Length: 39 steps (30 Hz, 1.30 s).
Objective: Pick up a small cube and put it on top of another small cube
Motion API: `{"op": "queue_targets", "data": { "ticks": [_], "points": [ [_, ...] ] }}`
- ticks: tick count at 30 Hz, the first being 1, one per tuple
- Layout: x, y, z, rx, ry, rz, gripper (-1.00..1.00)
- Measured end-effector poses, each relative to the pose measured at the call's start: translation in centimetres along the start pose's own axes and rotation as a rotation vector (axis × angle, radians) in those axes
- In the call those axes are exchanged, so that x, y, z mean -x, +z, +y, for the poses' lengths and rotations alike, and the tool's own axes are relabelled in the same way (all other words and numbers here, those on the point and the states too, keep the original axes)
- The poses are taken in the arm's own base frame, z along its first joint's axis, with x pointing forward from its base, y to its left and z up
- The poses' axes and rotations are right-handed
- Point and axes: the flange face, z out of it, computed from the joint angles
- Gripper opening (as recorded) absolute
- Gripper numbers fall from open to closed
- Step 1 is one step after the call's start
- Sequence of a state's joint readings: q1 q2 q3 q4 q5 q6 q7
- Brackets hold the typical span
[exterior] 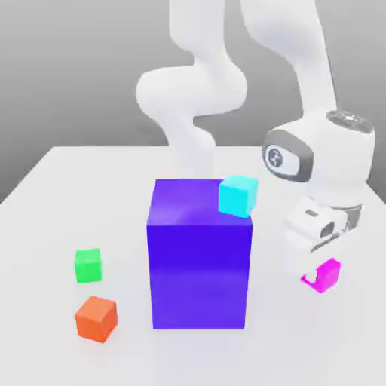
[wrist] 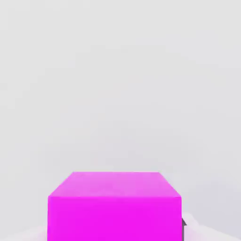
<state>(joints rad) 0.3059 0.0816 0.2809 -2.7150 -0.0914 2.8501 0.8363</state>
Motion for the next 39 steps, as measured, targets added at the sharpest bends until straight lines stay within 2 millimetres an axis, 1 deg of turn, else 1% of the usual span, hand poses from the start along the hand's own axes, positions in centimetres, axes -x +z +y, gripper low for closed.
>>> {"op": "queue_targets", "data": {
  "ticks": [2,3,6,9,13,15,16,19,22,24,26,29,30,31,32,34,39],
  "points": [
    [-2.2,-1.4,0.7,-0.023,0.065,0.039,-1.00],
    [-3.6,-2.0,1.9,-0.027,0.126,0.054,-1.00],
    [-6.9,-3.4,6.1,-0.028,0.329,0.095,-1.00],
    [-9.5,-4.7,10.7,-0.026,0.538,0.133,-1.00],
    [-11.9,-6.6,17.2,-0.024,0.814,0.186,-1.00],
    [-12.6,-7.6,20.2,-0.024,0.943,0.212,-1.00],
    [-12.7,-7.9,22.0,-0.021,1.022,0.221,-1.00],
    [-12.0,-8.4,28.1,-0.005,1.285,0.229,-1.00],
    [-10.3,-8.8,33.8,0.007,1.550,0.232,-1.00],
    [-8.4,-8.7,37.2,0.017,1.727,0.221,-1.00],
    [-6.2,-8.3,40.2,0.028,1.904,0.196,-1.00],
    [-2.2,-7.5,43.8,0.042,2.171,0.144,-1.00],
    [-0.8,-7.2,44.8,0.046,2.259,0.123,-1.00],
    [0.8,-6.5,45.5,0.056,2.349,0.084,-1.00],
    [1.9,-5.6,46.0,0.062,2.409,0.056,-1.00],
    [2.7,-3.9,46.4,0.066,2.454,0.034,-1.00],
    [3.1,0.1,46.5,0.068,2.466,0.026,-1.00]
  ]
}}
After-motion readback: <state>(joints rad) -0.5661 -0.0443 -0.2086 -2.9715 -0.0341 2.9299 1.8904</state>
